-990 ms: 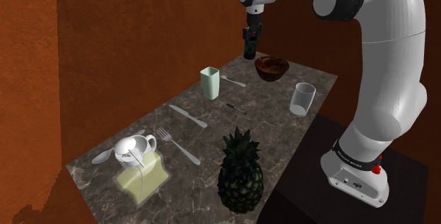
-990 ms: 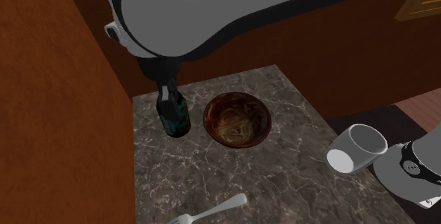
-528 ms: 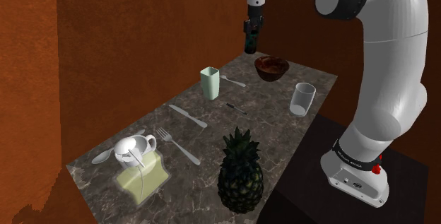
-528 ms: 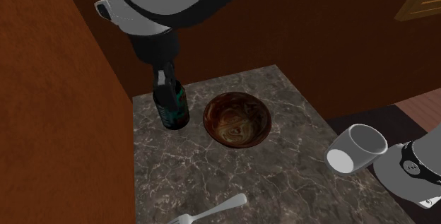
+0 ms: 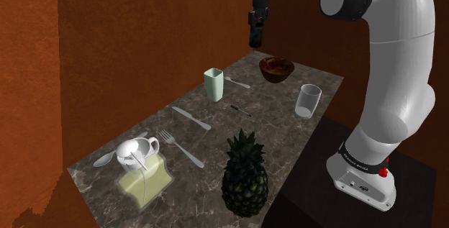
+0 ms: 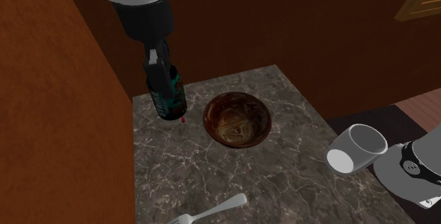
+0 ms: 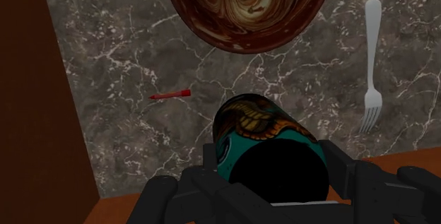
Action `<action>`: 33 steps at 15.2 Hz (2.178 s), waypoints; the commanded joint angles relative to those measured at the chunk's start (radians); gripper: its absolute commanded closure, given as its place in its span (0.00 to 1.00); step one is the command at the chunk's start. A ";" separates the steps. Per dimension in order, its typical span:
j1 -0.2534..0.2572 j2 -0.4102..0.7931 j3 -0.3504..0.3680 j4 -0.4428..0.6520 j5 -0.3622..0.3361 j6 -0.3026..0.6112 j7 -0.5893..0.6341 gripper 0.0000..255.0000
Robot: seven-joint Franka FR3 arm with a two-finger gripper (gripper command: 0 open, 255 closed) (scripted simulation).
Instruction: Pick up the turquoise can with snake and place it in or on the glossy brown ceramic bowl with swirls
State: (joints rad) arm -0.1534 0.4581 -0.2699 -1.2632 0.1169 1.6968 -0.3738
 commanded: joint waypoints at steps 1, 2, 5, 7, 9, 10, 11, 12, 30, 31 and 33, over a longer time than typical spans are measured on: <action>-0.003 0.001 -0.001 0.032 0.000 -0.031 0.000 1.00; -0.004 0.004 -0.001 0.050 0.001 -0.046 0.001 1.00; 0.012 -0.100 -0.009 -0.089 -0.022 -0.009 -0.003 1.00; 0.025 -0.194 -0.017 -0.210 -0.045 0.021 -0.004 1.00; 0.033 -0.283 -0.022 -0.316 -0.069 0.041 -0.003 1.00; 0.036 -0.326 -0.024 -0.365 -0.081 0.049 -0.002 1.00; 0.039 -0.369 -0.025 -0.411 -0.093 0.055 -0.001 1.00; 0.040 -0.410 -0.027 -0.455 -0.105 0.059 0.001 1.00; 0.035 -0.552 -0.033 -0.781 -0.150 0.248 0.005 1.00; 0.034 -0.549 -0.033 -0.791 -0.149 0.261 0.004 1.00; 0.034 -0.543 -0.034 -0.811 -0.147 0.288 0.003 1.00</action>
State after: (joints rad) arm -0.1195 -0.0906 -0.3036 -2.0675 -0.0323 1.9708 -0.3702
